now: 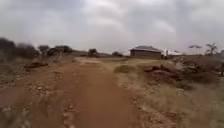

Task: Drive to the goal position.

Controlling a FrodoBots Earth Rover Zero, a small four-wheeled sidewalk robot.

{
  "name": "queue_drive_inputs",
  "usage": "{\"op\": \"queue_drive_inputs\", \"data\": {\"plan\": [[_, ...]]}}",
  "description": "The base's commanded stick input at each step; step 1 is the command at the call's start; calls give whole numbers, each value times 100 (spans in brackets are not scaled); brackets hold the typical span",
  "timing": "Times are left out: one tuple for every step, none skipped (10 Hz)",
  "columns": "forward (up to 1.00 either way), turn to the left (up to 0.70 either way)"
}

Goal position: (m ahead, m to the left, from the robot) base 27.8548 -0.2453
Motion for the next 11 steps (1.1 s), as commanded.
{"op": "queue_drive_inputs", "data": {"plan": [[50,0],[50,0],[50,1],[50,14],[50,50],[50,36],[50,22],[50,0],[50,0],[50,0],[50,0]]}}
